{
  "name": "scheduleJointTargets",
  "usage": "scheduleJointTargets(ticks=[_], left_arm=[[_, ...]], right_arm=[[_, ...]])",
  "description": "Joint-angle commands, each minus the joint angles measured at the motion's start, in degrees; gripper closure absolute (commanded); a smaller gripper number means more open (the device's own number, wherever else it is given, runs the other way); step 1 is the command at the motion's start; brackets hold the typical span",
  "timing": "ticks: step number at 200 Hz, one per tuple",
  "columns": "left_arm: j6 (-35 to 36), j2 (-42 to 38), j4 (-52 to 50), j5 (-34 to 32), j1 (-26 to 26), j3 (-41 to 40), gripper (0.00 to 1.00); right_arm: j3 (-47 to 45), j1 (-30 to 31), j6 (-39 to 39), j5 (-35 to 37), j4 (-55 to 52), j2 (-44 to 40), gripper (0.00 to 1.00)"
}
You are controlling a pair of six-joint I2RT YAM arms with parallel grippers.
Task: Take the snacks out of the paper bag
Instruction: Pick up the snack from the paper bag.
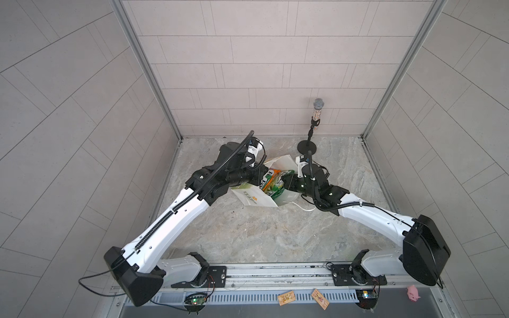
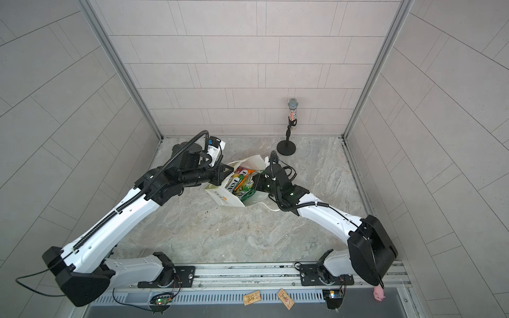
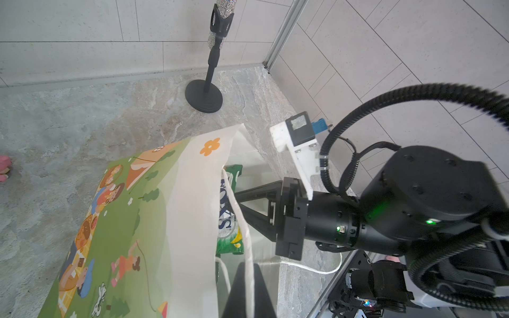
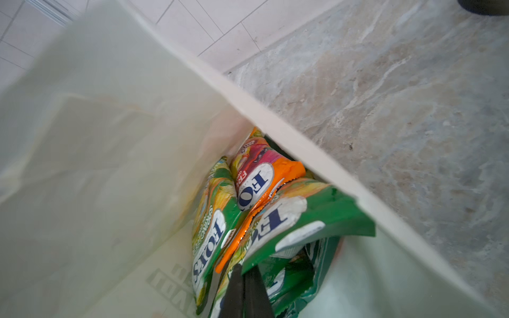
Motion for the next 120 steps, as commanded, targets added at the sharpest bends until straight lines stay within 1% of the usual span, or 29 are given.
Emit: scheduleJointTargets(ticks=[1,31,47,72,120], left_arm=[[-1.2,-0.4,1.3,-2.2,-0.1,-0.8,1.00],[-2.4,-0.4,1.6,-4.9,-0.1,-1.0,1.00],[-2.6,-0.4,2.0,-5.3,-0.1,-1.1,1.00],[-2.6,-0.3,2.3,-4.8,-0.1,-1.2,1.00],[-2.9,0.1,2.7,-3.4,-0.1,-1.6,1.00]], right_arm=[[3.5,-0.6,-3.6,-2.0,-1.3,-4.3,1.00],[5.2,-1.8,-4.6,-4.5,-2.7,-7.1,1.00],[5.8,-2.5,-4.6,-6.5,-2.7,-8.4,1.00],[7.5,-3.5,-5.2,-9.5,-2.7,-9.8,1.00],[11.2,-4.5,-6.6,-11.0,-2.8,-12.6,1.00]])
